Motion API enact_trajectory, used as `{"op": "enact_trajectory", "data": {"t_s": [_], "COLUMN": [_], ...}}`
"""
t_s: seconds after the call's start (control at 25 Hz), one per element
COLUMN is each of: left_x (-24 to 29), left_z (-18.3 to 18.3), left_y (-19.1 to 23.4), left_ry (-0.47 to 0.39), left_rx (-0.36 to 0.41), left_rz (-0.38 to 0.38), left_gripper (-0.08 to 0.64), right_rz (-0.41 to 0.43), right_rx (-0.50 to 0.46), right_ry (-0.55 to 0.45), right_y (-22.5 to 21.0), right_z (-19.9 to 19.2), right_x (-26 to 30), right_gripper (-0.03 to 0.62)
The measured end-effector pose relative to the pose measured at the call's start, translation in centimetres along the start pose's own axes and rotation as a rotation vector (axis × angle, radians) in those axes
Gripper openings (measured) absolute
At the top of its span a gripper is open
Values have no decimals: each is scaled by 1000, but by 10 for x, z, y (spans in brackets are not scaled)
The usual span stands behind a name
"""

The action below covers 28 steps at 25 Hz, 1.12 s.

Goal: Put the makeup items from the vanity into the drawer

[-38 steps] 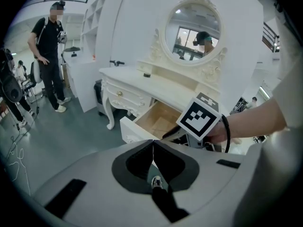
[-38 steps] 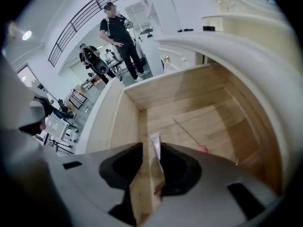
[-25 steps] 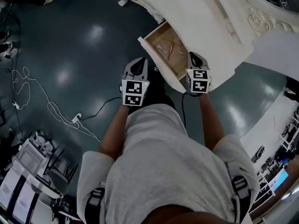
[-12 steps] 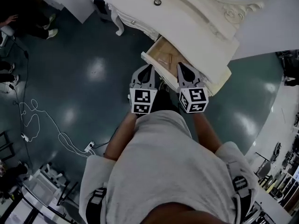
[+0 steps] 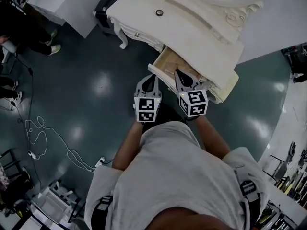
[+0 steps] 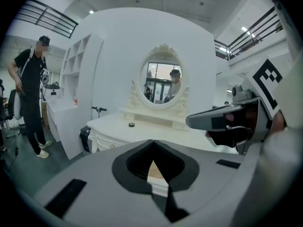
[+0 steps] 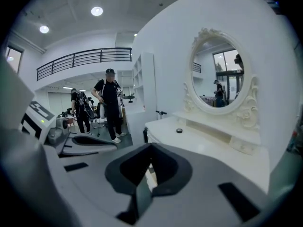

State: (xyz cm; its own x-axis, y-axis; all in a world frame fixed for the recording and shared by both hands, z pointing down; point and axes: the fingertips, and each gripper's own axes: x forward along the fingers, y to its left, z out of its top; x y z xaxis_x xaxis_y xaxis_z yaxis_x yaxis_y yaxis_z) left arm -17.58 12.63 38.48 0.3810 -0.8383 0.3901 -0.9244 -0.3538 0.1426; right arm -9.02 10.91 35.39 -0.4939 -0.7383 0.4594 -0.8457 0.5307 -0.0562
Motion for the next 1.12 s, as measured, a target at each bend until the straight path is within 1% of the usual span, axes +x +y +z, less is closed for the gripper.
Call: {"op": "enact_trajectory", "data": {"t_s": [0.12,0.24,0.36,0.48,0.68,0.8,0.92,1.0,1.12], "left_x": [12,23,37,56,101,132,161,172,188], "left_z": [10,17,35,51,77,88,88,85,81], "left_y": [15,32,51,62,69,62,53,49,41], "left_ry": [4,25,19,21,33,34,63,88,124], "left_rx": [11,7,-6,13,33,42,57,69,107], "left_rz": [4,12,16,11,-37,-60,-80,-97,-133], "left_gripper": [8,8,8,8,8,8,8,8,8], "right_rz": [22,24,32,40,32,9,-31,-50,-83], "right_rx": [-7,4,9,25,59,80,106,137,185], "right_ry": [7,30,11,-3,-28,-44,-36,-36,-25], "right_y": [-3,-8,-12,-19,-43,-67,-96,-107,-120], "right_z": [8,12,31,41,58,62,60,57,44], "right_x": [18,39,62,82,107,113,116,114,114], "right_gripper": [15,15,15,15,15,15,15,15,15]}}
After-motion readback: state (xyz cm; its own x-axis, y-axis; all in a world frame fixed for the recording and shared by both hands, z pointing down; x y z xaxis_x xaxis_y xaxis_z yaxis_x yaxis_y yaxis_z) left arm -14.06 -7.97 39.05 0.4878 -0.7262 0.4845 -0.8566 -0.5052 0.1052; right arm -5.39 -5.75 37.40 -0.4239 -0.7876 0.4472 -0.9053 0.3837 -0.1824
